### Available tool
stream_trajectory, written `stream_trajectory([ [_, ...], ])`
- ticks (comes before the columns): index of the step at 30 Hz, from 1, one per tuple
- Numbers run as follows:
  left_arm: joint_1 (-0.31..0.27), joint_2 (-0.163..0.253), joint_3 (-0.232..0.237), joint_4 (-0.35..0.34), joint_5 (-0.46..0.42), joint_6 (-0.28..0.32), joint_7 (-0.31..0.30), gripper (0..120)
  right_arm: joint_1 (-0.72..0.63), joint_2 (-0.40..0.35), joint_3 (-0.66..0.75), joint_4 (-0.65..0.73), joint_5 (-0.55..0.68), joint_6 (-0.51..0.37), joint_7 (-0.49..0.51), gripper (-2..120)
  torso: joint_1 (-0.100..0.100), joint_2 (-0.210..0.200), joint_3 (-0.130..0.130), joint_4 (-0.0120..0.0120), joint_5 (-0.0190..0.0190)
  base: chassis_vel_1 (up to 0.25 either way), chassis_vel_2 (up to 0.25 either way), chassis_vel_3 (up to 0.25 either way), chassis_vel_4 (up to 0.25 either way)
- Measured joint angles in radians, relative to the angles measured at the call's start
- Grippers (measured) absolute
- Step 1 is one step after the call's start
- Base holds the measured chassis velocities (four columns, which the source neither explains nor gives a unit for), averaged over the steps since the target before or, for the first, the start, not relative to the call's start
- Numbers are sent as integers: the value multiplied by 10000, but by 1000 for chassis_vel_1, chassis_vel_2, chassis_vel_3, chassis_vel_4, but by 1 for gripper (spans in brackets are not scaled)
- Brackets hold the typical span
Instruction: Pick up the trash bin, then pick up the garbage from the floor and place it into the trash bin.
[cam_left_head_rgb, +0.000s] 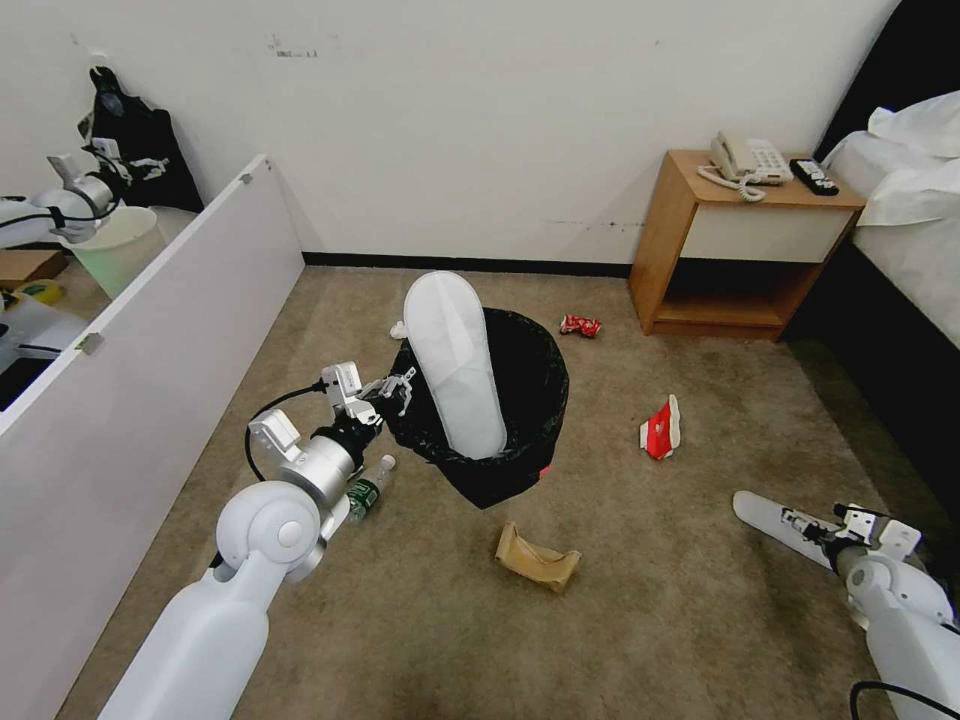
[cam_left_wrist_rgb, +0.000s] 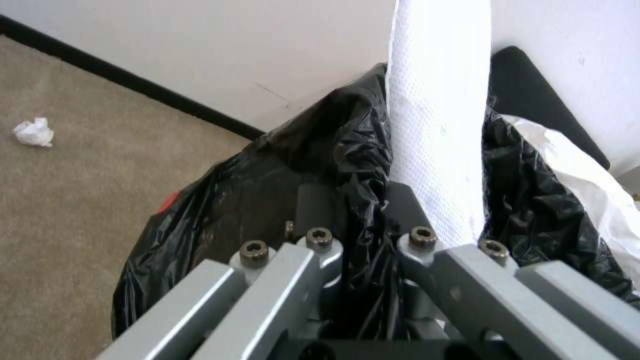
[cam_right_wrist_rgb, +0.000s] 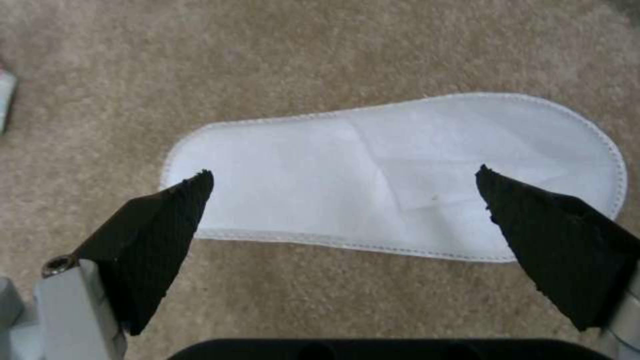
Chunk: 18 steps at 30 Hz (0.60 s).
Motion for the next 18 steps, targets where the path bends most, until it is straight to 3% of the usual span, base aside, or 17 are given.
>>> stream_trajectory([
  [18,-44,22,-6,64,-24,-17,64,4,620,52,-161,-1173,-42,273,-181,100,0,-1,0,-1,0,0,0,0,0],
])
